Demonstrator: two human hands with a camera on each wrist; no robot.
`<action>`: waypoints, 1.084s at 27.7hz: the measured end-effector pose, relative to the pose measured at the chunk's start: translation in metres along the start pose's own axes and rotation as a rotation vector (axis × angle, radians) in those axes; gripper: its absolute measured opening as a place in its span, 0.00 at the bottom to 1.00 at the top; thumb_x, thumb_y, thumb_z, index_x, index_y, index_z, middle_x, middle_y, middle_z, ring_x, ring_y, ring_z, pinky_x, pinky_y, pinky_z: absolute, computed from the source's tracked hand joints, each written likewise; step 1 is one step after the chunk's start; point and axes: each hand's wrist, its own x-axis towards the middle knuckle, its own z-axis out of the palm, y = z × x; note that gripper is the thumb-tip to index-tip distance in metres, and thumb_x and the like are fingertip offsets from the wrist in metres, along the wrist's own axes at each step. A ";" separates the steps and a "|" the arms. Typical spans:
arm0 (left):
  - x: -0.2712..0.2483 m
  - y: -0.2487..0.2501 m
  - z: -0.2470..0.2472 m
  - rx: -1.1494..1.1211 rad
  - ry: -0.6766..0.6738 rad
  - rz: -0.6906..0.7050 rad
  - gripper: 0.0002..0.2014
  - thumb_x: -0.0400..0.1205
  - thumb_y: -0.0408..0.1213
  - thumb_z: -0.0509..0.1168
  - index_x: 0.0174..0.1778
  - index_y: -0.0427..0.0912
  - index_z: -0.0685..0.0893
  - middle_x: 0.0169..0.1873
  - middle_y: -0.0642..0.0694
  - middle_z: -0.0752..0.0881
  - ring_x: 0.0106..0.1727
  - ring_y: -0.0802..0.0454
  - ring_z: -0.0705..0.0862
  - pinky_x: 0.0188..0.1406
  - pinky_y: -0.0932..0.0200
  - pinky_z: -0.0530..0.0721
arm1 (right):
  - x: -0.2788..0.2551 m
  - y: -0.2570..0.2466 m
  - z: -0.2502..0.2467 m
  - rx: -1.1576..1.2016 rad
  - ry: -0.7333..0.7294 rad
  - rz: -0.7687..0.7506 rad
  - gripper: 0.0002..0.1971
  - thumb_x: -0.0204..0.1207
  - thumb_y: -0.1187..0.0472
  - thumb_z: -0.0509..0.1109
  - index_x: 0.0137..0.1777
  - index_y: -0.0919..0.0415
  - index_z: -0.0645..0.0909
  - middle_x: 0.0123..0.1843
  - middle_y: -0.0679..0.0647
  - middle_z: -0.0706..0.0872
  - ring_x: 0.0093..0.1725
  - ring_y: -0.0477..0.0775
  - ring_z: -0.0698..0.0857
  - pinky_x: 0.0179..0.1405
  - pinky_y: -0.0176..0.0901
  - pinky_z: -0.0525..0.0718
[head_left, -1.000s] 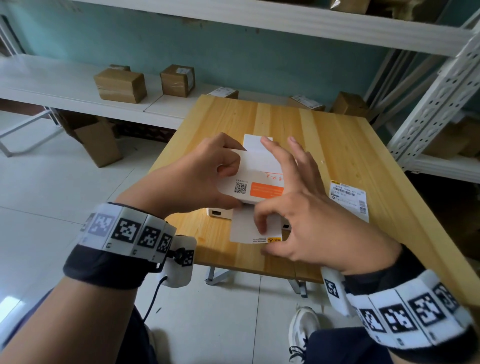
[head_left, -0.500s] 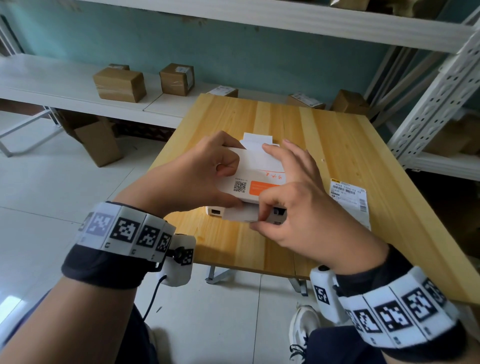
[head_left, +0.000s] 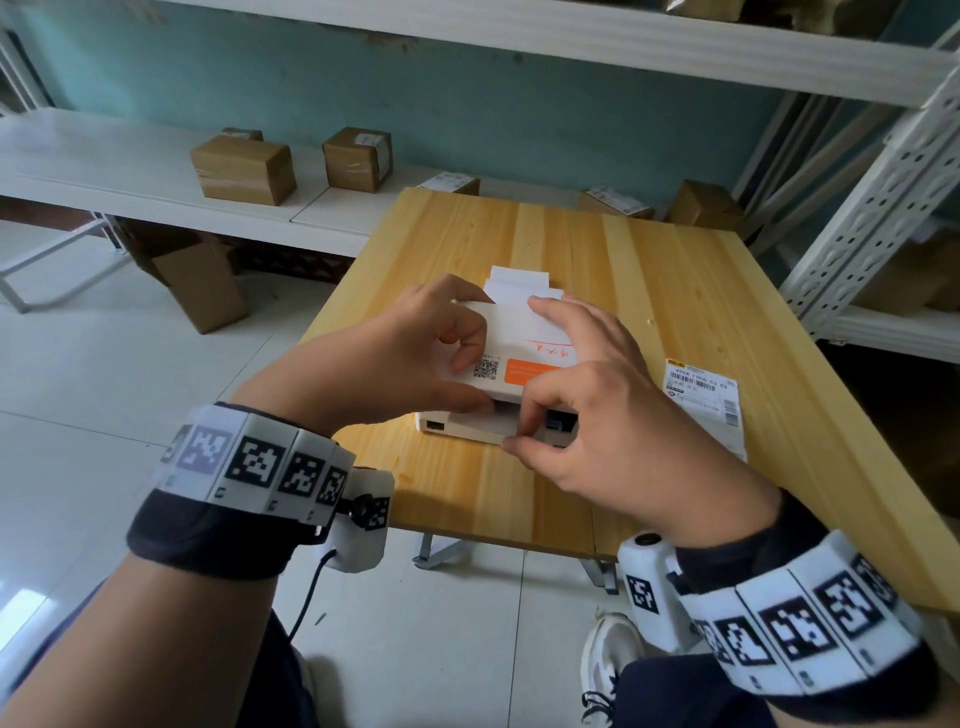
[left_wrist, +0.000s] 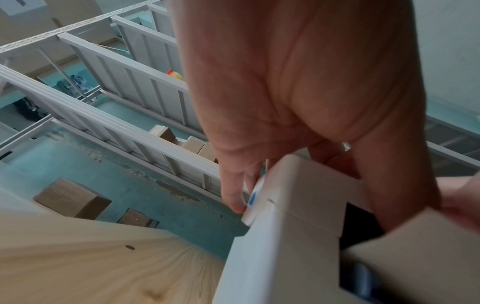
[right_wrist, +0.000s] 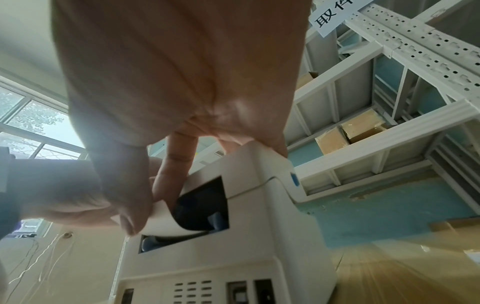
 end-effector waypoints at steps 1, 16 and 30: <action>0.000 0.000 0.000 -0.002 -0.007 -0.010 0.20 0.71 0.38 0.82 0.30 0.49 0.73 0.69 0.55 0.74 0.63 0.53 0.74 0.55 0.67 0.74 | 0.001 0.000 0.000 0.016 0.015 0.004 0.09 0.66 0.49 0.81 0.31 0.48 0.85 0.80 0.53 0.68 0.83 0.53 0.59 0.84 0.56 0.49; 0.001 0.002 -0.003 -0.065 -0.059 -0.148 0.42 0.71 0.47 0.81 0.82 0.57 0.71 0.71 0.63 0.73 0.64 0.62 0.75 0.48 0.76 0.74 | 0.004 0.003 0.001 0.011 0.045 0.010 0.09 0.65 0.49 0.81 0.31 0.49 0.86 0.76 0.48 0.72 0.78 0.49 0.65 0.84 0.53 0.48; 0.004 -0.009 0.002 -0.061 -0.089 -0.113 0.41 0.74 0.50 0.77 0.84 0.54 0.68 0.80 0.61 0.68 0.74 0.59 0.73 0.66 0.69 0.68 | 0.005 -0.002 -0.004 0.033 0.033 0.046 0.08 0.67 0.52 0.81 0.32 0.52 0.86 0.76 0.46 0.74 0.61 0.21 0.54 0.81 0.53 0.59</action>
